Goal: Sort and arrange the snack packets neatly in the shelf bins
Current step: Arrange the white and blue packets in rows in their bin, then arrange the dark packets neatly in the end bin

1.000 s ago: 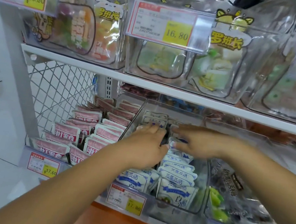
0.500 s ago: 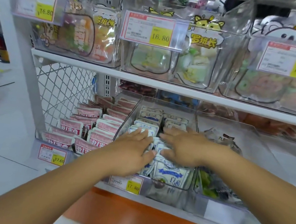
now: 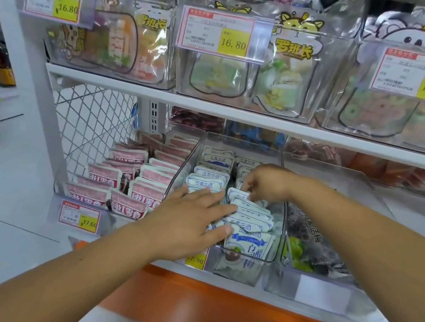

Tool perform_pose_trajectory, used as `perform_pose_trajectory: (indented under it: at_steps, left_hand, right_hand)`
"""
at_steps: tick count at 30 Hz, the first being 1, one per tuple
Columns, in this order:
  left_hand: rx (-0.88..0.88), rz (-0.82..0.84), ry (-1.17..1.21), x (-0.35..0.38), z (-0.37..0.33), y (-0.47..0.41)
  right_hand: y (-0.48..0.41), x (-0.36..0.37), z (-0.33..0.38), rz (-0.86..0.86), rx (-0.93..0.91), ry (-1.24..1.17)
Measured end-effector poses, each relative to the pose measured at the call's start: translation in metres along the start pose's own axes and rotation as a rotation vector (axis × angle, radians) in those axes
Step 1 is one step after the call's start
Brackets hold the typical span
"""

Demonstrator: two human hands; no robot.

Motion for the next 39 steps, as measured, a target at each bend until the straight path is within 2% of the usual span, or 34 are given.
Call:
perform_pose_trajectory:
  at_steps: [5,10,13,16,18,21,24,26,30,35,37,39]
  left_hand:
    - [-0.031,0.005,-0.088,0.007,0.005,-0.007]
    - [-0.012,0.025,-0.057,0.001,0.006,-0.006]
    - [-0.018,0.125,-0.039,-0.002,0.012,0.004]
    - [-0.029,0.192,-0.061,-0.001,0.011,0.006]
    - [-0.054,0.184,-0.08,-0.001,0.008,0.002]
    - [-0.092,0.16,-0.091,-0.004,0.002,0.003]
    - [-0.05,0.098,-0.055,-0.015,-0.025,0.011]
    - [-0.016,0.052,-0.014,-0.025,-0.05,0.015]
    - [0.096,0.01,0.019,-0.03,-0.1,0.007]
    - [0.236,-0.076,-0.036,-0.022,-0.132,-0.033]
    - [0.264,-0.126,-0.06,-0.018,-0.131,-0.048]
    - [0.261,-0.152,-0.034,-0.011,-0.126,-0.057]
  right_hand:
    - [-0.004,0.006,-0.007,-0.022,0.021,0.179]
    - [0.04,-0.02,0.02,-0.041,-0.067,0.174]
    - [0.087,0.011,0.042,0.092,-0.18,0.296]
    - [0.089,0.035,0.043,0.046,-0.172,0.496]
    - [0.084,0.036,0.043,0.022,-0.142,0.518]
    - [0.098,0.019,0.045,-0.07,-0.164,0.278]
    - [0.132,-0.02,0.019,-0.313,-0.154,-0.109]
    - [0.16,-0.043,-0.019,-0.438,-0.058,-0.247]
    - [0.2,-0.053,-0.096,-0.456,0.209,-0.314]
    - [0.194,-0.02,-0.123,-0.336,0.245,-0.345]
    - [0.182,-0.014,-0.123,-0.349,0.268,-0.356]
    - [0.165,-0.009,-0.12,-0.375,0.271,-0.257]
Point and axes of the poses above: each hand's wrist, its own y-axis away from the middle knuckle, its own x-axis out of the palm, z = x × y, the point moved 10 cm from there along -y, towards the middle knuckle, and after that the axes turned 12 degrees about -z, right-handed, at the moved point
